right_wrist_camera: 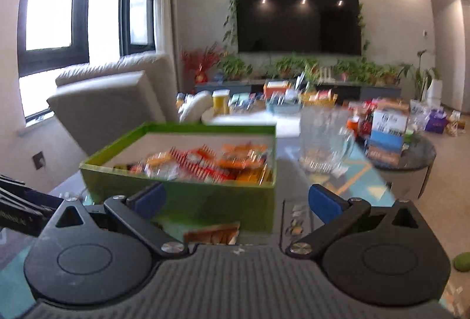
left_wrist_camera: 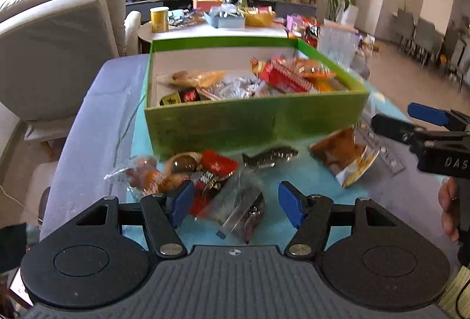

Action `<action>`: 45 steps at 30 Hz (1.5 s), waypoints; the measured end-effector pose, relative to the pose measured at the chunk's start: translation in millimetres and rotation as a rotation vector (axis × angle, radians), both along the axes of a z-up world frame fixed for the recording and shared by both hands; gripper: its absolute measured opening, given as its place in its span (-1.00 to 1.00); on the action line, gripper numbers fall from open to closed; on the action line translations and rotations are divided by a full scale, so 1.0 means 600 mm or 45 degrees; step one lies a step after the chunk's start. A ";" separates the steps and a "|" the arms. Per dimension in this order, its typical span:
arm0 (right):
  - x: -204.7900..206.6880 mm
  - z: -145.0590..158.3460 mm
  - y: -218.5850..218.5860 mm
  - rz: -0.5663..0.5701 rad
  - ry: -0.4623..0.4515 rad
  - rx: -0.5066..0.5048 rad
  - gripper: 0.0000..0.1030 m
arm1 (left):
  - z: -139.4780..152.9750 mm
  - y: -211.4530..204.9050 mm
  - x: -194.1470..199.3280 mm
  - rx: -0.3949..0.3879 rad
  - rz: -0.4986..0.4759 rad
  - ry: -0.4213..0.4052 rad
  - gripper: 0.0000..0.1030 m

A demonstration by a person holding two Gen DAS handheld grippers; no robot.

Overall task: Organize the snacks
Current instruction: 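Grasp the clear dark snack bag with the left tool while the right tool grasps the brown wrapper, then carry the clear bag and brown wrapper into the green box and release both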

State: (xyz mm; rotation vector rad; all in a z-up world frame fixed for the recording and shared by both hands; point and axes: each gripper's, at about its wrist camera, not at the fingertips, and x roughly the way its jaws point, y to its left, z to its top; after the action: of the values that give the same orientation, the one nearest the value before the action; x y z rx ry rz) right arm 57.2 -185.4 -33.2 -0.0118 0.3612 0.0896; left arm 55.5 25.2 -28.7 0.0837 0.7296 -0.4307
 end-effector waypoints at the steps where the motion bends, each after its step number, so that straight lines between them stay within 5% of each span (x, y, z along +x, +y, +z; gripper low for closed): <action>1: 0.003 -0.006 0.005 0.013 0.029 -0.015 0.14 | -0.003 0.000 0.002 -0.001 -0.007 0.006 0.18; 7: 0.030 -0.039 0.039 0.045 0.165 -0.122 0.14 | -0.016 -0.003 0.008 0.004 -0.029 0.044 0.18; 14: 0.057 -0.061 0.051 0.050 0.306 -0.107 0.13 | -0.029 -0.001 0.015 -0.002 -0.025 0.089 0.18; 30: 0.052 -0.066 0.071 0.048 0.287 -0.199 0.12 | -0.040 -0.006 0.008 -0.010 -0.057 0.083 0.19; 33: 0.047 -0.063 0.066 0.043 0.289 -0.166 0.09 | -0.037 -0.002 0.001 -0.086 -0.107 0.118 -0.26; 41: 0.030 -0.046 0.057 0.037 0.264 -0.125 0.02 | -0.023 -0.014 -0.019 -0.123 -0.178 0.098 -0.35; 43: 0.027 -0.042 0.055 0.030 0.253 -0.121 0.02 | -0.018 -0.013 -0.016 -0.142 -0.173 0.105 -0.70; 45: 0.026 -0.038 0.053 0.027 0.243 -0.114 0.02 | -0.014 -0.008 -0.012 -0.167 -0.156 0.117 -0.75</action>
State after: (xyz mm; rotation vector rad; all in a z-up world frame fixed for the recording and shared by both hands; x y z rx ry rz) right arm 72.6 -153.6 -56.1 -0.0962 0.5555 0.0954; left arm 48.4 20.4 -37.1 -0.0146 0.7876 -0.6017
